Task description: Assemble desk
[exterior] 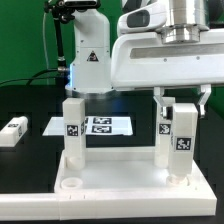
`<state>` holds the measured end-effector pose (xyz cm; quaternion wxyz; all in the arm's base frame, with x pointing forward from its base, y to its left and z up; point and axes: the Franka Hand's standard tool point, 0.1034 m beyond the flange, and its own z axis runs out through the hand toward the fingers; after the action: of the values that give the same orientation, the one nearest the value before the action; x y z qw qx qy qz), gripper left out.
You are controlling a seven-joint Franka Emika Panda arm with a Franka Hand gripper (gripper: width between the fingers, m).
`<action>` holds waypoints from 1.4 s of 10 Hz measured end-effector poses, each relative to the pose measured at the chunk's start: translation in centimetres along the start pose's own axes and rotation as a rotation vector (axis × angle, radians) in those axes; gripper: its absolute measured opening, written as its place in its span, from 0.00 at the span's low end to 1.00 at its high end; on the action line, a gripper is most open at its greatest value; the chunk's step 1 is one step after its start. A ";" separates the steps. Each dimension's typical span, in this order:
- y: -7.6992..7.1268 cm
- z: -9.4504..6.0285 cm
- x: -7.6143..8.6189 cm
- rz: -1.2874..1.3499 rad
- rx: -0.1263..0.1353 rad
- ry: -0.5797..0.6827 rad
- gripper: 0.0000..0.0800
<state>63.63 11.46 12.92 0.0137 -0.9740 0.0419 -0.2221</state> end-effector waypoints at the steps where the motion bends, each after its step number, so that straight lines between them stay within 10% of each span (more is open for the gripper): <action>1: 0.1 0.1 -0.1 0.000 -0.001 0.001 0.36; 14: -0.1 0.6 -0.3 0.014 -0.016 0.100 0.36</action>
Offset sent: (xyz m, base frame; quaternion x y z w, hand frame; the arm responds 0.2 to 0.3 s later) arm -0.0067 0.0061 -0.0149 -0.0059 0.0142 0.0034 0.9999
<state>63.63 11.59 12.31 0.0052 -0.9615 0.0513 -0.2700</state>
